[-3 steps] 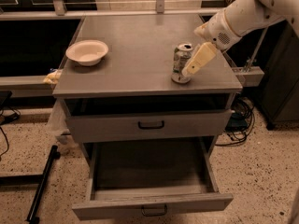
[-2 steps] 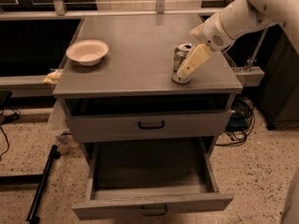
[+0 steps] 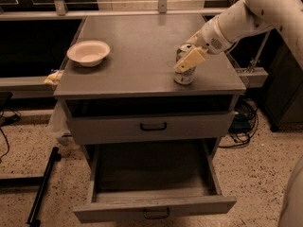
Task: Place 7up can into middle drawer
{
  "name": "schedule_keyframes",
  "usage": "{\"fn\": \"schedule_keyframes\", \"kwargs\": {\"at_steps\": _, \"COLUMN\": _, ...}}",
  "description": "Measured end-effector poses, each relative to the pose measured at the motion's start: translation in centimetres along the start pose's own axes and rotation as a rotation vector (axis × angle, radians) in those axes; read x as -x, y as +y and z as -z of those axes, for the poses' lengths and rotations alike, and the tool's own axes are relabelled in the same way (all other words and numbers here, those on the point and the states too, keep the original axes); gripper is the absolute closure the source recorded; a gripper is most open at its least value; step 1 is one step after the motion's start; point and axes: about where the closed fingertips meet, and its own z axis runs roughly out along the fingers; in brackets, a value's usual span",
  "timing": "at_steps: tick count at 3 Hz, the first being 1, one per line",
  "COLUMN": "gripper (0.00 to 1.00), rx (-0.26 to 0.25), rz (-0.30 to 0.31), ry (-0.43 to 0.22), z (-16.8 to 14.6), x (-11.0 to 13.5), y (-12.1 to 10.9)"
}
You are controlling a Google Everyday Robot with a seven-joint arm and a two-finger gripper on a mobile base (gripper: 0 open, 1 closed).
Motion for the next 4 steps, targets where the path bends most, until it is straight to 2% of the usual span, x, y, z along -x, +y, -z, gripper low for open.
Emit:
{"fn": "schedule_keyframes", "kwargs": {"at_steps": 1, "gripper": 0.65, "rx": 0.000, "rz": 0.000, "ry": 0.000, "z": 0.0, "x": 0.0, "y": 0.0}}
{"fn": "schedule_keyframes", "kwargs": {"at_steps": 2, "gripper": 0.88, "rx": 0.023, "rz": 0.023, "ry": -0.011, "z": 0.9, "x": 1.1, "y": 1.8}}
{"fn": "schedule_keyframes", "kwargs": {"at_steps": 3, "gripper": 1.00, "rx": 0.055, "rz": 0.044, "ry": -0.011, "z": 3.3, "x": 2.1, "y": 5.1}}
{"fn": "schedule_keyframes", "kwargs": {"at_steps": 4, "gripper": 1.00, "rx": 0.073, "rz": 0.036, "ry": 0.004, "z": 6.8, "x": 2.2, "y": 9.3}}
